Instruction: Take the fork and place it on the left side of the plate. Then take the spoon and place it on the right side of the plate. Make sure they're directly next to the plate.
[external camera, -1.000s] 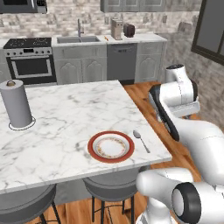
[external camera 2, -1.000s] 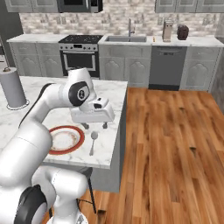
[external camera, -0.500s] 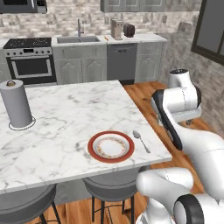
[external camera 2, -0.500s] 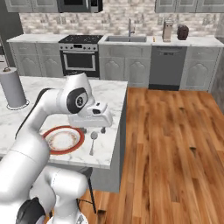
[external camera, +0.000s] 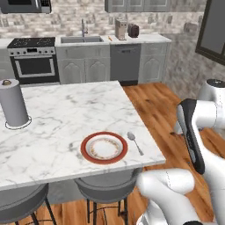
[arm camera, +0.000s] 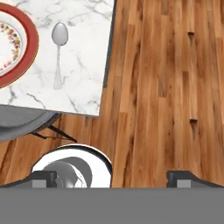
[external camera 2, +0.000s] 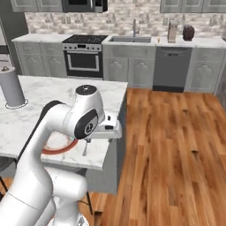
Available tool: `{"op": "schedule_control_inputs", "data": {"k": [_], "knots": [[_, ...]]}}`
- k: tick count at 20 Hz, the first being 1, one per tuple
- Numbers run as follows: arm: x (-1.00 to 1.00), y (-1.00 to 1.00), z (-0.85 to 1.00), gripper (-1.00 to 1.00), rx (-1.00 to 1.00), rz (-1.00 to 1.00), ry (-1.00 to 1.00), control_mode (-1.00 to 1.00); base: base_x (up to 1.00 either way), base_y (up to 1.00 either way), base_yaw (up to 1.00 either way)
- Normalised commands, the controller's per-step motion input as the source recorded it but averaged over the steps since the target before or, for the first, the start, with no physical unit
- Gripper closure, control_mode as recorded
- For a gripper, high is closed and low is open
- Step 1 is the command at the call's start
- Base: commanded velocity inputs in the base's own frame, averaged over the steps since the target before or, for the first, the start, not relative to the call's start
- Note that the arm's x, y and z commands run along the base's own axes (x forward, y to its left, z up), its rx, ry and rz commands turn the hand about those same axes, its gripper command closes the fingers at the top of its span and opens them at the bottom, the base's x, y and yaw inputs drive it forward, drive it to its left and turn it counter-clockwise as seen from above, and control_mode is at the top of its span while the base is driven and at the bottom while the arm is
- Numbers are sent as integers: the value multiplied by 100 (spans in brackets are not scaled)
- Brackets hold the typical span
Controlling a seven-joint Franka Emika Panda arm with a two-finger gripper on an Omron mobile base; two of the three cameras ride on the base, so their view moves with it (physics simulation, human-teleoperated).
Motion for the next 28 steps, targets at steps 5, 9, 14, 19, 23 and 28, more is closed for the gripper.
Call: {"op": "schedule_control_inputs", "data": {"k": [5, 9, 14, 19, 23, 28], "knots": [[0, 0, 0, -100, 0, 0, 0, 100, 18, -94, 18], [0, 0, 0, -100, 0, 0, 0, 100, 38, -100, 12], [0, 0, 0, -100, 0, 0, 0, 100, 75, -85, 4], [0, 0, 0, -100, 0, 0, 0, 100, 100, -48, 0], [0, 0, 0, -100, 0, 0, 0, 100, 100, -35, 0], [0, 0, 0, -100, 0, 0, 0, 100, 100, -38, 1]]}}
